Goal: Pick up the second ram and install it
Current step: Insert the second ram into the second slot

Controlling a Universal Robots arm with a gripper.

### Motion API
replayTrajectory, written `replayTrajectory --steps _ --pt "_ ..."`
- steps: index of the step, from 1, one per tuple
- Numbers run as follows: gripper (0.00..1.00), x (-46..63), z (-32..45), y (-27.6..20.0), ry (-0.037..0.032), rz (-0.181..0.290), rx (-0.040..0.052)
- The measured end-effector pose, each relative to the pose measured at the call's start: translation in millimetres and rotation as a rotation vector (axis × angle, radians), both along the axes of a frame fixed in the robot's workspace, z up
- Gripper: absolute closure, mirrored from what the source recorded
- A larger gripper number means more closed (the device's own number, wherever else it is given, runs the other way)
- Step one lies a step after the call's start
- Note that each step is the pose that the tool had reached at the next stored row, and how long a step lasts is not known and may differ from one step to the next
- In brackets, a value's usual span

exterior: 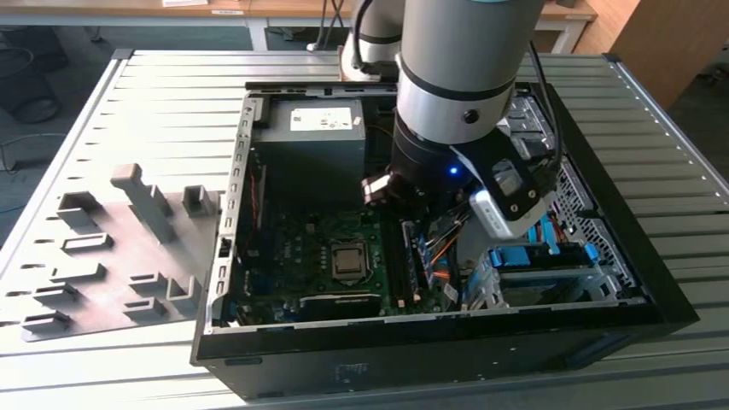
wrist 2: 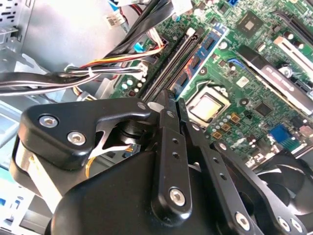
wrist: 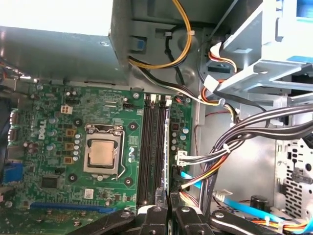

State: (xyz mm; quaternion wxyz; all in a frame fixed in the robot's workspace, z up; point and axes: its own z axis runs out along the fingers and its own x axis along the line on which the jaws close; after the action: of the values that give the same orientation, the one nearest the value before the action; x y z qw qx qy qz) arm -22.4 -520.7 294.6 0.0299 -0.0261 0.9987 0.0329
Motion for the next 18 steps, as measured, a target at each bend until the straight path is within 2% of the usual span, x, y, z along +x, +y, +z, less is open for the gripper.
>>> replayTrajectory --steps 4,5,6,8,9,18 --pt "0.86 0.0 0.0 0.0 0.0008 -0.014 -0.0003" --pt "0.86 0.0 -0.1 0.0 0.0051 -0.014 -0.0002" --pt "0.86 0.0 -0.2 0.1 0.0188 -0.014 -0.0001" --pt "0.86 0.3 -0.3 0.0 0.0561 -0.014 -0.0010" --pt "0.86 0.3 -0.3 0.0 0.0634 -0.014 -0.0013" --pt "0.86 0.3 -2.1 0.0 0.0648 -0.014 -0.0011"
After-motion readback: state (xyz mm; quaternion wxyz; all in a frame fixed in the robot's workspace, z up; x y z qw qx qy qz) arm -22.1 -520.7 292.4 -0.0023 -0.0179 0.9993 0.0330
